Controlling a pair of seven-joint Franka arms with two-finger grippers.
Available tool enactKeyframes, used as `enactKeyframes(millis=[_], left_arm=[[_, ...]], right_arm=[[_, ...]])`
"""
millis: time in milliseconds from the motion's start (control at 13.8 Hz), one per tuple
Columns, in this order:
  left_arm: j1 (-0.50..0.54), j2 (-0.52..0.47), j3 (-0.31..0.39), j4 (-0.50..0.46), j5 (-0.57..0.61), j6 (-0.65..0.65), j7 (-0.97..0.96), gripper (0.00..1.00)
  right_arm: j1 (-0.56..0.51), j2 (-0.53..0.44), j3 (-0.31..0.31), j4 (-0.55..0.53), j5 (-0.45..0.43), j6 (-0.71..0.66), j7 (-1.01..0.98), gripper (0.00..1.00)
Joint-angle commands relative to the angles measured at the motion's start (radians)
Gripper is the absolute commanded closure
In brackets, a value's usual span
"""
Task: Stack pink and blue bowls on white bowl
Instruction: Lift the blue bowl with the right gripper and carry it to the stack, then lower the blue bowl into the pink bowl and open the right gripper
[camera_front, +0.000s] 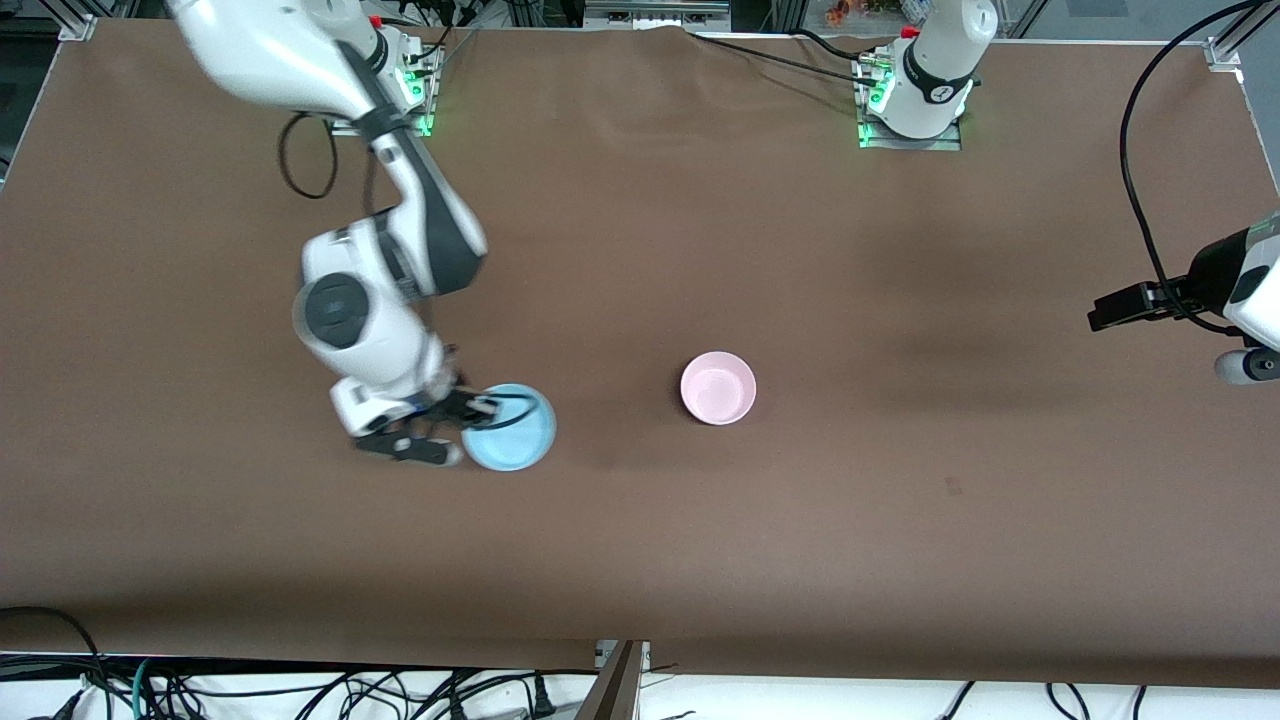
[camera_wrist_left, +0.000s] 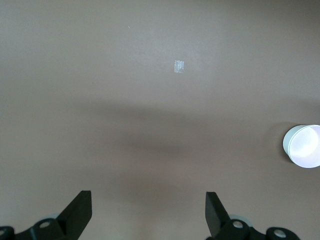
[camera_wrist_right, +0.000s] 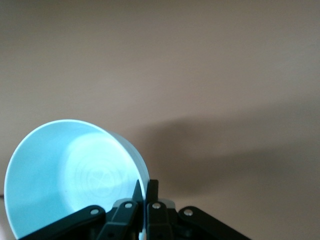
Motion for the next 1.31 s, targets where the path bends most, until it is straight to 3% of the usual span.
enactKeyframes(millis=[0,435,1234], left_arm=[[0.000,0.004,-0.003,0.016,0.021,-0.011,0.014,0.00],[0.000,0.006,-0.003,0.016,0.021,-0.011,0.014,0.00],[0.003,0.010,-0.003,0.027,0.021,-0.012,0.014,0.00]], right_arm=[[0.104,0.158,-0.016,0.207,-0.011,0.036,0.156,1.00],[0.234,0.321,-0.017,0.340,-0.011,0.291,0.280,1.00],[0.328,0.376,-0.014,0.338,-0.008,0.299,0.357,1.00]])
